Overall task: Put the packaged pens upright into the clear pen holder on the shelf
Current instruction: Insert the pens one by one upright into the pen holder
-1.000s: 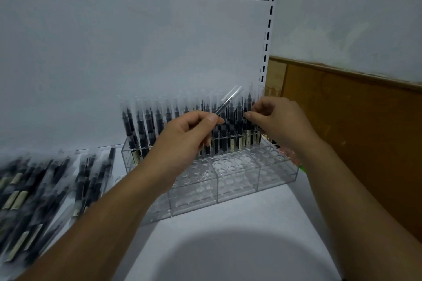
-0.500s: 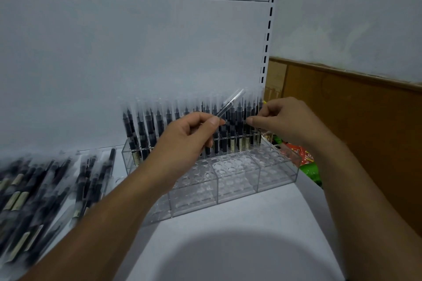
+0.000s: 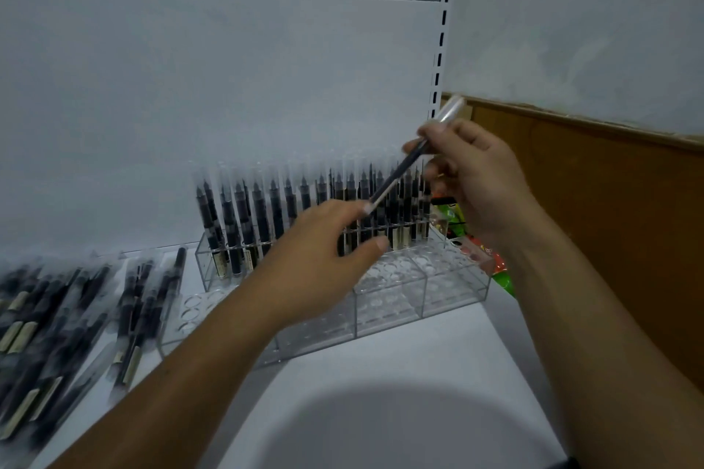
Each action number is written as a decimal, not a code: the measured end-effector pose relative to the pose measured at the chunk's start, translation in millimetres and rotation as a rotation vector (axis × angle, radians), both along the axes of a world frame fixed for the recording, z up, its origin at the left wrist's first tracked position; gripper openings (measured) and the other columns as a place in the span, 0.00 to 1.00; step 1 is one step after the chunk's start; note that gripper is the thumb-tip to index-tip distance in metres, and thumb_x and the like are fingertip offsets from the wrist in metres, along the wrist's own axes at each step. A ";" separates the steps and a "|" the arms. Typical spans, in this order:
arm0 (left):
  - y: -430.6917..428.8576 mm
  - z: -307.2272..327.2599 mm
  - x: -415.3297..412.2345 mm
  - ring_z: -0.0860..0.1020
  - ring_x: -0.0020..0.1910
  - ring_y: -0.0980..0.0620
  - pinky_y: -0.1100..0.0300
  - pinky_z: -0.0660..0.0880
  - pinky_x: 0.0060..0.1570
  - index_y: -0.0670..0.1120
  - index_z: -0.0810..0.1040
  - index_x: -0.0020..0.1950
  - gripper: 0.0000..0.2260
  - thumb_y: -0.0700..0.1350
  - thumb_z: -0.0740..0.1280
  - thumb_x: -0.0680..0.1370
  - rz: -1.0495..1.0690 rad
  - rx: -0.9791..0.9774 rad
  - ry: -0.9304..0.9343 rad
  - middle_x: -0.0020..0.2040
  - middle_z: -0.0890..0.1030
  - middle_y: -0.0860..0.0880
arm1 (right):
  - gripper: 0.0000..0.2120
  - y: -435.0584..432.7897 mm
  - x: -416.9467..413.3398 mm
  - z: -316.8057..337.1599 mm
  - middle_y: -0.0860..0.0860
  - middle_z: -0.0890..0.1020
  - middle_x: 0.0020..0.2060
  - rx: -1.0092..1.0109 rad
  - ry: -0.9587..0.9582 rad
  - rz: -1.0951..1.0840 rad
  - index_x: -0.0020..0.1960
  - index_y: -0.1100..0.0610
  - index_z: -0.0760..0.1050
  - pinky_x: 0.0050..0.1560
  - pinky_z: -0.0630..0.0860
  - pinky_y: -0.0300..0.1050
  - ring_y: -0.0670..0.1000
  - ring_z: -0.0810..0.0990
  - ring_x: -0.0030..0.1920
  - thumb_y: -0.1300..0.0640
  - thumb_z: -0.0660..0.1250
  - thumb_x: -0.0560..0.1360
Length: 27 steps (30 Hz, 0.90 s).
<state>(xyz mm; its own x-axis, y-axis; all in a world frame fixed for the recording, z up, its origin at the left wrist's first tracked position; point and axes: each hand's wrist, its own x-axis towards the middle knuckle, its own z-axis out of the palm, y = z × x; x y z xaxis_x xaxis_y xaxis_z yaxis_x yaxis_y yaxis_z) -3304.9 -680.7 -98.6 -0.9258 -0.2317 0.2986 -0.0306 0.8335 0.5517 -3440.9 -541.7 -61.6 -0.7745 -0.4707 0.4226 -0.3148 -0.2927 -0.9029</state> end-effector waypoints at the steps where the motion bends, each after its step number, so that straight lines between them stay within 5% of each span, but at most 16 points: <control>1: 0.9 0.4 -0.2 0.65 0.67 0.60 0.54 0.67 0.66 0.59 0.66 0.72 0.22 0.61 0.60 0.78 -0.016 -0.040 -0.039 0.67 0.68 0.61 | 0.06 0.9 -3.1 0.2 0.50 0.85 0.40 -0.053 0.004 -0.106 0.45 0.55 0.76 0.28 0.70 0.35 0.44 0.74 0.29 0.55 0.64 0.80; 4: 3.7 1.4 0.5 0.57 0.73 0.60 0.54 0.57 0.73 0.60 0.65 0.73 0.24 0.63 0.57 0.78 -0.040 -0.139 -0.147 0.74 0.62 0.61 | 0.08 1.6 -14.8 -6.0 0.49 0.80 0.35 -0.021 0.172 -0.429 0.42 0.50 0.75 0.31 0.72 0.44 0.47 0.74 0.31 0.53 0.64 0.80; 8: 5.9 1.9 -0.2 0.55 0.74 0.60 0.56 0.55 0.71 0.60 0.65 0.73 0.23 0.64 0.55 0.78 -0.038 -0.211 -0.189 0.76 0.61 0.60 | 0.05 -1.4 -25.4 -16.9 0.46 0.81 0.38 0.210 0.390 -0.576 0.46 0.50 0.76 0.44 0.81 0.56 0.51 0.81 0.41 0.50 0.66 0.79; 17: 5.5 1.4 -2.4 0.58 0.73 0.59 0.56 0.58 0.70 0.60 0.66 0.72 0.24 0.65 0.55 0.78 -0.021 -0.212 -0.199 0.75 0.62 0.60 | 0.11 -3.3 -27.4 -29.6 0.51 0.82 0.43 0.687 0.419 -0.428 0.49 0.55 0.78 0.49 0.80 0.55 0.53 0.81 0.45 0.47 0.67 0.77; 23: 4.5 1.4 -2.9 0.61 0.71 0.59 0.53 0.63 0.70 0.59 0.69 0.71 0.22 0.64 0.56 0.78 -0.035 -0.202 -0.180 0.73 0.65 0.61 | 0.12 -5.6 -27.6 -24.6 0.48 0.80 0.38 0.784 0.445 -0.468 0.37 0.48 0.71 0.46 0.80 0.54 0.53 0.81 0.42 0.46 0.68 0.76; 27: 5.0 2.6 -2.6 0.61 0.71 0.58 0.54 0.62 0.70 0.59 0.72 0.69 0.21 0.63 0.56 0.79 -0.049 -0.205 -0.174 0.73 0.66 0.59 | 0.10 -5.8 -21.6 -19.9 0.50 0.81 0.40 0.831 0.430 -0.489 0.43 0.51 0.77 0.47 0.80 0.54 0.53 0.80 0.43 0.45 0.68 0.77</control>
